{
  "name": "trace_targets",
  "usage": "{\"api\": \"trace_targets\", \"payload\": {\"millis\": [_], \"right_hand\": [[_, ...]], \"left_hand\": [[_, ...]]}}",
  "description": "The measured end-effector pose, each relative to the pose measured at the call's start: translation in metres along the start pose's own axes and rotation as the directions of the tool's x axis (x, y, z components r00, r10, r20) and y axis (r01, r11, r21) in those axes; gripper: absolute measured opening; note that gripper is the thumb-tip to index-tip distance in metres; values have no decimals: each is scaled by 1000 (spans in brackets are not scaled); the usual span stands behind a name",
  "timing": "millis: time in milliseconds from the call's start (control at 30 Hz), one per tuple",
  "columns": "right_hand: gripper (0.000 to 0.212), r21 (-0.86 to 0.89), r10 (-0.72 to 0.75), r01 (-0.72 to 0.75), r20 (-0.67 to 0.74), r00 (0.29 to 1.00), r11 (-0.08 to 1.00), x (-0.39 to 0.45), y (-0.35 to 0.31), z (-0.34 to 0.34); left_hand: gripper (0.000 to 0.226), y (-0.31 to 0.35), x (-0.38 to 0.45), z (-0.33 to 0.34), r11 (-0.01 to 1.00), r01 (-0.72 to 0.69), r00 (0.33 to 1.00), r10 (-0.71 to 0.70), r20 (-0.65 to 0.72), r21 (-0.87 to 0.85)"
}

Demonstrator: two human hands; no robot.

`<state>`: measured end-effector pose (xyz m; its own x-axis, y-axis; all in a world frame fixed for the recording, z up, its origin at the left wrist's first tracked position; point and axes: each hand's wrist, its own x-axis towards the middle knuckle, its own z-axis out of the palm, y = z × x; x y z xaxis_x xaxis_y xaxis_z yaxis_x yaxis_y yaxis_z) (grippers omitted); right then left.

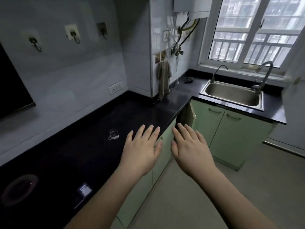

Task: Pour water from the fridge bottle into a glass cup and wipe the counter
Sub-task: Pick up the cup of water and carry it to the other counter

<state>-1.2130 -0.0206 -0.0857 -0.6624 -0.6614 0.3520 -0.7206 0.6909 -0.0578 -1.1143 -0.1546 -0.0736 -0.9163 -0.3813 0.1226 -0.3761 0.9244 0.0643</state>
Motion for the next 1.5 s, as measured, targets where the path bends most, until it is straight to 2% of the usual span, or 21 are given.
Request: {"api": "trace_targets", "payload": {"millis": [333,500,700,1000,1167,1500], "right_hand": [[60,67,-146,141,70,987,988,72,-20,45],[55,111,-251,242,80,965,964,117,-16,78],[55,170,-405,387,87,910,906,168,-14,105],[56,262,-548,509,104,830,820,205,-41,153],[57,270,-613,570,108,783,776,214,-70,182],[58,255,-636,591,157,756,765,236,-128,230]], "left_hand": [[60,-48,45,17,988,155,988,-155,-18,-20],[75,-66,74,37,963,269,962,-268,-47,12],[60,-82,102,56,912,398,917,-394,-62,98],[60,-113,105,87,820,555,832,-547,-95,143],[61,-144,106,103,815,563,826,-554,-101,138],[63,-218,106,144,817,566,823,-567,-30,110]]}}
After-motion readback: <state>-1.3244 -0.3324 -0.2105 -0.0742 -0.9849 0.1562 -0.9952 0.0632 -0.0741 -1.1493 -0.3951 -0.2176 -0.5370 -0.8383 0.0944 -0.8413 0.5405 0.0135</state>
